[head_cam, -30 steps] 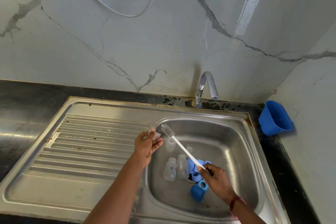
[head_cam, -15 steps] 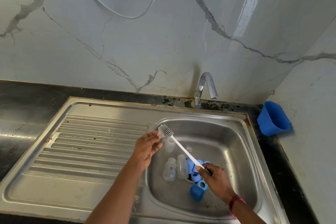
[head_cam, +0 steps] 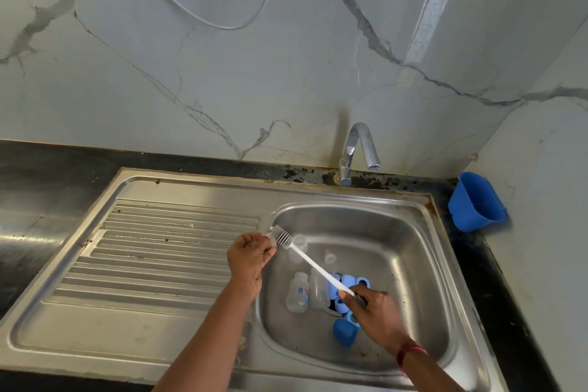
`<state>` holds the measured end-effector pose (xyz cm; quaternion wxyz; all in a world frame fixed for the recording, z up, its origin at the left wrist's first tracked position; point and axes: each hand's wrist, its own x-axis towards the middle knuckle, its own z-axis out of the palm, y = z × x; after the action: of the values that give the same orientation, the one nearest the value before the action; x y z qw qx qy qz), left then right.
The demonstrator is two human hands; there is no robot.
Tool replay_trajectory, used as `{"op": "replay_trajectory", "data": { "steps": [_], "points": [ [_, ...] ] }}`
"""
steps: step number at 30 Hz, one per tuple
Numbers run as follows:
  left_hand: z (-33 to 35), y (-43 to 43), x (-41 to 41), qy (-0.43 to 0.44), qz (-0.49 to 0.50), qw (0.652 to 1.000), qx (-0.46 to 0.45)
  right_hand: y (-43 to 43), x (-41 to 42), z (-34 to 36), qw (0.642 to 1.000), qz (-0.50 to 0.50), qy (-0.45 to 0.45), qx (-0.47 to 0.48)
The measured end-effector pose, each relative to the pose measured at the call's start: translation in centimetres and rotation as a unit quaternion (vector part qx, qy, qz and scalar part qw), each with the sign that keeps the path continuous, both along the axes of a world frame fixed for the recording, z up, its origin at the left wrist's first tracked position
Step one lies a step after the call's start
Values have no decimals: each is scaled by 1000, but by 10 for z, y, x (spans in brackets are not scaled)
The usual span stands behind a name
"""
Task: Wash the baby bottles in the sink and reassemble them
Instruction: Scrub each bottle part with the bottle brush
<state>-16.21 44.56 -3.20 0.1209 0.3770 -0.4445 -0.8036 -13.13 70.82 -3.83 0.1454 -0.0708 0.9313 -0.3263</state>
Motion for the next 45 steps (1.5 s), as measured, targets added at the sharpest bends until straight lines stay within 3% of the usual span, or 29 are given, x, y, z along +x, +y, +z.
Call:
{"op": "replay_trajectory", "data": {
  "steps": [10,14,18,25,28,30,33,35,39,41,45],
  "points": [
    [-10,5,4,-56,12,998,-4,-4,6,7,997,42,33,53],
    [-16,7,6,-73,-52,986,-140,-4,-1,-1,991,42,69,102],
    [-23,12,6,-88,-105,943,-303,-6,-6,-7,990,30,78,117],
    [-25,6,-1,-116,-64,946,-297,5,-9,-21,998,-7,52,40],
    [-20,5,-3,-95,-86,938,-323,9,-7,-22,997,17,52,63],
    [-16,9,-3,-64,-113,921,-368,7,-5,-20,995,23,68,71],
    [-12,14,0,-21,-156,861,-483,2,-7,-19,992,15,79,93],
    [-12,18,1,-14,-169,842,-513,-2,-10,-18,993,2,81,85],
    [-13,15,2,-49,-128,878,-458,-1,-13,-22,996,-32,67,39],
    [-12,9,2,-62,-113,876,-464,3,-12,-22,997,-38,67,17],
    [-11,5,1,-60,-123,887,-441,8,-11,-24,996,8,67,66]
  ]
}}
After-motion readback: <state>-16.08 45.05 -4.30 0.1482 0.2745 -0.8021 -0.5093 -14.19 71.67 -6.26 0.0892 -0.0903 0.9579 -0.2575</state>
